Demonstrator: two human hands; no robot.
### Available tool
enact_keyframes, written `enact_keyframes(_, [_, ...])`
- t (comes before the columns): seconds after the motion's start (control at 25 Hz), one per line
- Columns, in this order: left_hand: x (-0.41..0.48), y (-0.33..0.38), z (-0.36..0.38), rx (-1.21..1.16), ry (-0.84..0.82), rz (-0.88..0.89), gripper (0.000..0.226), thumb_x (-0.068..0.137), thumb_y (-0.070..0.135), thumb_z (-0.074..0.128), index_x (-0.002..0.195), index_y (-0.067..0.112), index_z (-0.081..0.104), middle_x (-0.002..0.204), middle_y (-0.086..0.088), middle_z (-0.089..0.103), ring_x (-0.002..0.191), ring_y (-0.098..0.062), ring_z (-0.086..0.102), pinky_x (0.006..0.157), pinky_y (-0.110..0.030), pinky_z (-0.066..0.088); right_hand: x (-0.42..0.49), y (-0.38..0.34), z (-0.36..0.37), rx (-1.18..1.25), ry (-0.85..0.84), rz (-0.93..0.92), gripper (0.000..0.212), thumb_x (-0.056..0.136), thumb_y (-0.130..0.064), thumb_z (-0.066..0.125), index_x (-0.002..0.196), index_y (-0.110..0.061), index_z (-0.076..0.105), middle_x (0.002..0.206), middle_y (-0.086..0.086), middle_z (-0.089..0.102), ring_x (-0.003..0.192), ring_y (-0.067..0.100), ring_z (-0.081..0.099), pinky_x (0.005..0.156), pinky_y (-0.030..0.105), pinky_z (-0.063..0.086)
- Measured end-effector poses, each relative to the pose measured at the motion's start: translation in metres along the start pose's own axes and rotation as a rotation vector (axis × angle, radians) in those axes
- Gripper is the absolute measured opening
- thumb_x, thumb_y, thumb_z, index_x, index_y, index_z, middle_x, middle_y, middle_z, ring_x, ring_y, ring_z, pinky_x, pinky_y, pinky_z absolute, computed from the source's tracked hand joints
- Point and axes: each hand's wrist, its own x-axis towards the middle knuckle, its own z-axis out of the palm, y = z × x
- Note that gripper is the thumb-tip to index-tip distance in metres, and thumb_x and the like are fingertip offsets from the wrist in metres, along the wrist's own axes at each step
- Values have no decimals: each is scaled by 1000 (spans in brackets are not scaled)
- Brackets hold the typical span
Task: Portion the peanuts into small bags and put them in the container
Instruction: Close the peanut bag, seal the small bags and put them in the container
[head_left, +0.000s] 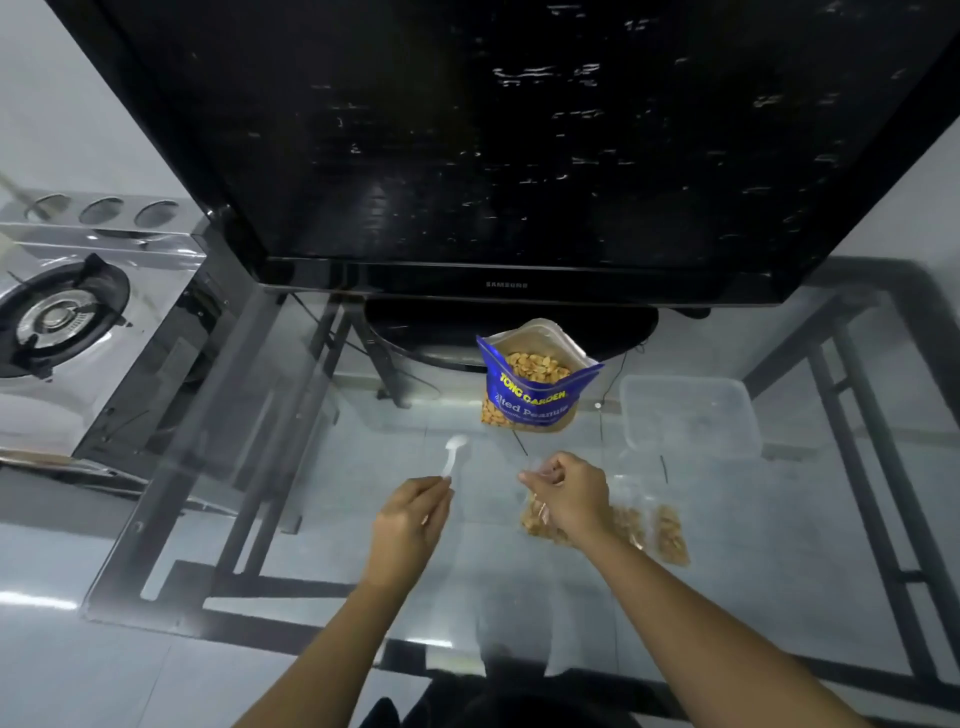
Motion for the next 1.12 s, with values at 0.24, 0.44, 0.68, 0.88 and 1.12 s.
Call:
enact_keyframes(0.24, [-11,-29,29,220,-80,110,24,81,11,54,89,-3,72,87,-16,70,71,-24,69,72,-24,54,9,3,9,-154,-124,35,53,78,-35,70,122,-13,50,107,4,65,96,21,61,82,29,47])
enact_keyframes(0.44, [-18,-48,35,244,-166,152,29,66,-5,74,95,-4,70,90,-17,70,75,-29,69,71,-31,57,2,13,8,-504,-160,-261,58,86,-22,58,139,-12,35,137,11,40,122,30,45,97,35,41])
enact_keyframes(0.68, [-16,-47,32,261,-222,169,36,65,2,80,98,-3,69,94,-16,70,78,-29,68,69,-34,60,-1,16,10,-601,-156,-319,39,93,-26,49,129,-11,51,132,10,43,119,27,41,95,31,40])
enact_keyframes(0.88, [47,-22,4,136,-92,75,39,84,27,51,106,-2,66,103,-18,67,91,-25,61,80,-32,52,5,-15,-23,-291,129,-534,19,89,-11,55,105,-5,62,103,10,57,99,23,53,79,30,45])
enact_keyframes(1.12, [168,26,-17,160,-369,139,58,86,18,63,138,5,40,141,-13,43,129,-27,43,108,-33,34,49,-54,-81,-393,204,-515,44,86,-17,61,127,-6,49,120,13,51,114,29,49,96,33,40])
